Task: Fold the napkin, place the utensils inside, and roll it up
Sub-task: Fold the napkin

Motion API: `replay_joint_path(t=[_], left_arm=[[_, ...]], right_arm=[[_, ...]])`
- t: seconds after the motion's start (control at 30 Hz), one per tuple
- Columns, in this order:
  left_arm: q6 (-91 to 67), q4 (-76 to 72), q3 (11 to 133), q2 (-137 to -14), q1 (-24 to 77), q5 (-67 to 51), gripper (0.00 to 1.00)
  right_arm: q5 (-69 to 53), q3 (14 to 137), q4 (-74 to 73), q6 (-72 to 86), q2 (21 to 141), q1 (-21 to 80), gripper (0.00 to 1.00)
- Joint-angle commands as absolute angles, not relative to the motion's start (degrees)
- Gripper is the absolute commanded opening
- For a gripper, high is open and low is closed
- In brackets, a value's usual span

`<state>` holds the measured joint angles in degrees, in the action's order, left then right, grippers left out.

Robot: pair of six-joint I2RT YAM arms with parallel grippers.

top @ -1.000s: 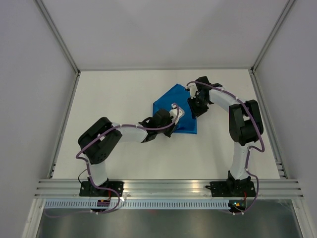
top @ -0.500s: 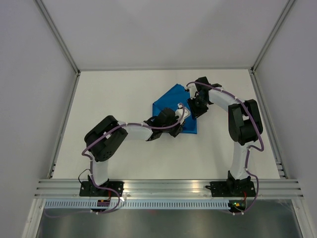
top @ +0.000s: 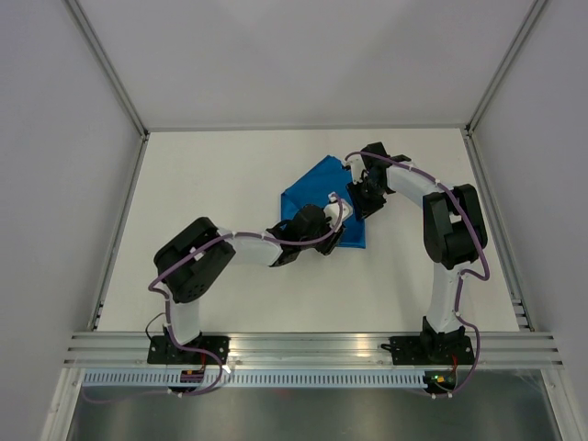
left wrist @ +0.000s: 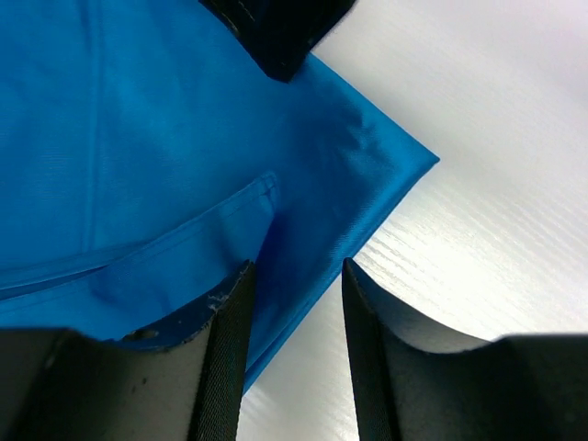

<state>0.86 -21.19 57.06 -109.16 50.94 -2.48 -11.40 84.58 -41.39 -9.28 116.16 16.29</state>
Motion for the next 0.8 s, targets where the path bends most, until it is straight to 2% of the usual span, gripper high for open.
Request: replay_joint_path(t=[0.0, 0.27, 0.77], left_arm=[[-1.05, -26.72, 56.25, -103.54, 51.42, 3.59, 0.49], [-0.17, -26.46, 56.50, -102.65, 52.12, 9.93, 0.56], [5.36, -19.07, 65.92, -115.05, 56.07, 21.18, 0.57]], right_arm=[[-9.32, 85.87, -42.19, -9.05, 115.75, 16.52, 0.36], [-9.40, 85.69, -42.36, -9.32, 115.66, 16.52, 0.36], [-9.41, 85.43, -42.45, -9.49, 115.22, 16.52, 0.36]])
